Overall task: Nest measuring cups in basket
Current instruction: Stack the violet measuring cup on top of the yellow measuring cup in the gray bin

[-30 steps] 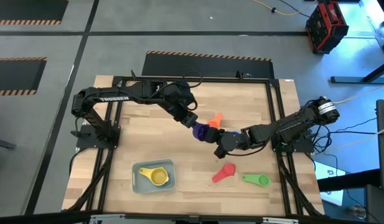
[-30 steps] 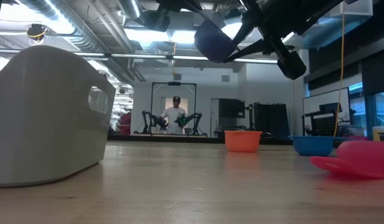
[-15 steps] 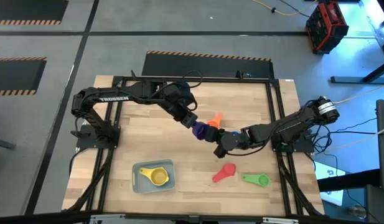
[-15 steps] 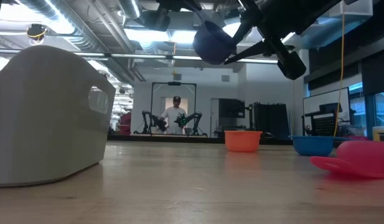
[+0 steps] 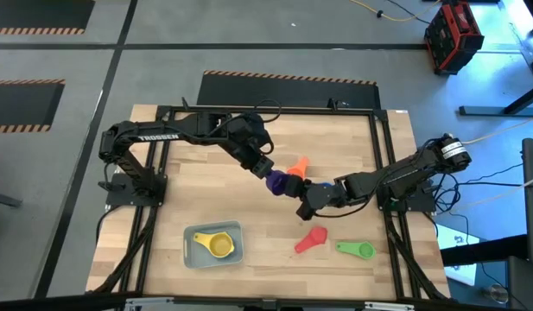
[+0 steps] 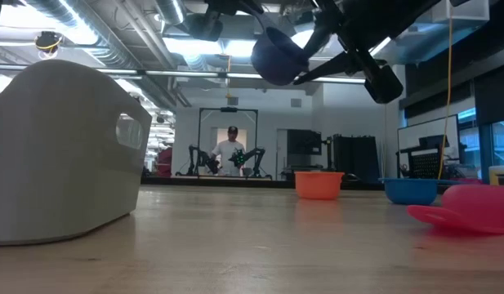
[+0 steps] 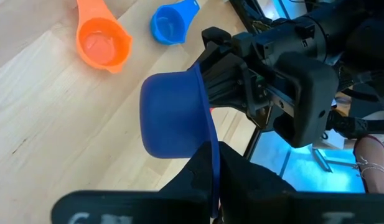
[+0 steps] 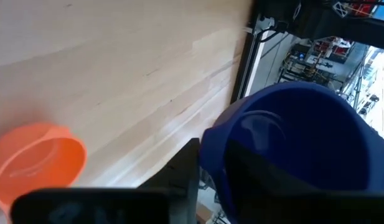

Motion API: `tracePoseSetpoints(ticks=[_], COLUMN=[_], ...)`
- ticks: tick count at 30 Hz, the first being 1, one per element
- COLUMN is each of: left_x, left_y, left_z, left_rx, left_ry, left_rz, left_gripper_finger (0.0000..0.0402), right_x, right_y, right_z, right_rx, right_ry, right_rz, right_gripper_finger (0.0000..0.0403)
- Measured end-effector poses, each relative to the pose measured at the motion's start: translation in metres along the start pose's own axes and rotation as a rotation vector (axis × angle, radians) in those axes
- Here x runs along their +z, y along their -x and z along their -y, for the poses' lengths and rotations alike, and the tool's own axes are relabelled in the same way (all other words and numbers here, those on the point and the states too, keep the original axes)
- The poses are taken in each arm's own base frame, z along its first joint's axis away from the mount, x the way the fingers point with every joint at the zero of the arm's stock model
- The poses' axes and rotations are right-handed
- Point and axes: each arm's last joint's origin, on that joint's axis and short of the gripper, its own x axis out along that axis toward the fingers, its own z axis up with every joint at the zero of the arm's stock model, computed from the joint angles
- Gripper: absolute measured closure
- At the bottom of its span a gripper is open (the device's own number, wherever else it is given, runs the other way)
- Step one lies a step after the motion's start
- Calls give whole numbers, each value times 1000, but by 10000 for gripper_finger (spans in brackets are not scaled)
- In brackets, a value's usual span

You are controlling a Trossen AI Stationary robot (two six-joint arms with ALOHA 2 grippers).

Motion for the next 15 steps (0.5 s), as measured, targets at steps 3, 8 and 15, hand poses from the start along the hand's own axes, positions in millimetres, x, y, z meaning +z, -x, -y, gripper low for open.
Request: tracePoseSetpoints(ticks=[3,8,15], left_x=[0,0,-2], left_y=[0,0,-1], left_z=[0,0,-3], left_rx=[1,5,36], left_ry=[2,3,17], left_rz=[1,5,-14], left_gripper_finger=[400,400,400], right_x=[0,0,3], right_y=[0,0,3], right_z=[1,1,2], right_rx=[-5,-8,-16], right_ry=[-24,-46,-76], right_rz=[1,5,8], right_gripper_finger=[296,252,229])
